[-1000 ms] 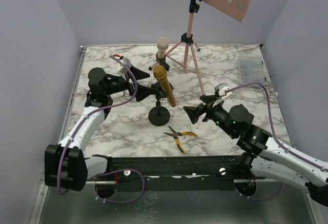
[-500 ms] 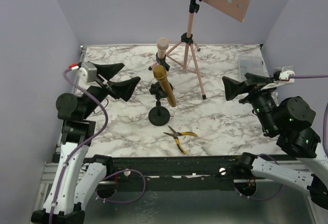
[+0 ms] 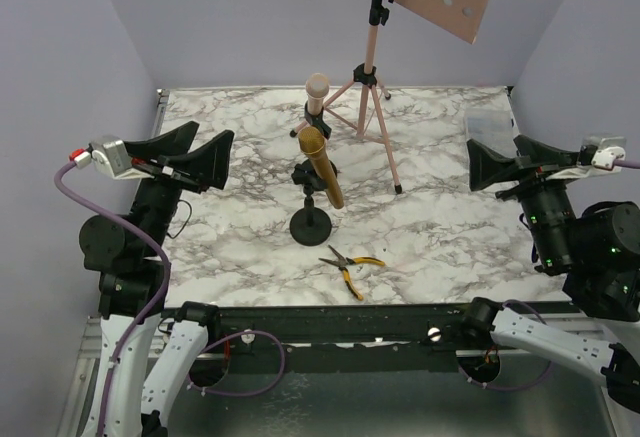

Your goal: Set up the instrument practice props

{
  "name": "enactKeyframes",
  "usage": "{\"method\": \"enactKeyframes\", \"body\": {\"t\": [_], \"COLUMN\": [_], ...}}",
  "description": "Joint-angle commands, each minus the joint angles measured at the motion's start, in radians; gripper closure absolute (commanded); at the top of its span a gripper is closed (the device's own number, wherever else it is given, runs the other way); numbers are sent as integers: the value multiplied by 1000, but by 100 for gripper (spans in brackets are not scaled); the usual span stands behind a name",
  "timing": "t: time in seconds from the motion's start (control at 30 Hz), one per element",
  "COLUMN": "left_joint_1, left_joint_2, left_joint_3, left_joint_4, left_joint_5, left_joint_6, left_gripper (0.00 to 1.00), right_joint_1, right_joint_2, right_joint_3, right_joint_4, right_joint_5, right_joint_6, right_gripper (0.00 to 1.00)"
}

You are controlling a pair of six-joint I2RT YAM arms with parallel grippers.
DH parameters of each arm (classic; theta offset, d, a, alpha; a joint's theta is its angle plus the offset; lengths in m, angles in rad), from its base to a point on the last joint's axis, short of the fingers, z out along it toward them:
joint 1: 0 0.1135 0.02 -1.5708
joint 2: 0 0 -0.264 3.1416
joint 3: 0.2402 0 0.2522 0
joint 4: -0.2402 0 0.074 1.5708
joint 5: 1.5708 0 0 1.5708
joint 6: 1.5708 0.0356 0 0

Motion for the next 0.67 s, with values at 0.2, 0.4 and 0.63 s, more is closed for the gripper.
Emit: {"method": "enactKeyframes", "body": {"t": [0.2, 0.4, 0.63], "left_joint_1": [2, 3, 3], "left_joint_2": [-37, -23, -11], "left_joint_3": [-9, -5, 1], "left_joint_4": [-62, -71, -71], "left_joint_5": [-31, -31, -18], "left_joint_6": [-34, -38, -40], "left_gripper": [1, 1, 1], "right_joint_1": [-1, -1, 0], "right_joint_2": [-63, -66, -29], "right_joint_3": [-12, -6, 22], "right_joint_4": [15, 5, -65], "right_joint_5": [29, 46, 138], "right_joint_6": [18, 18, 18], "right_gripper": [1, 0, 0]}}
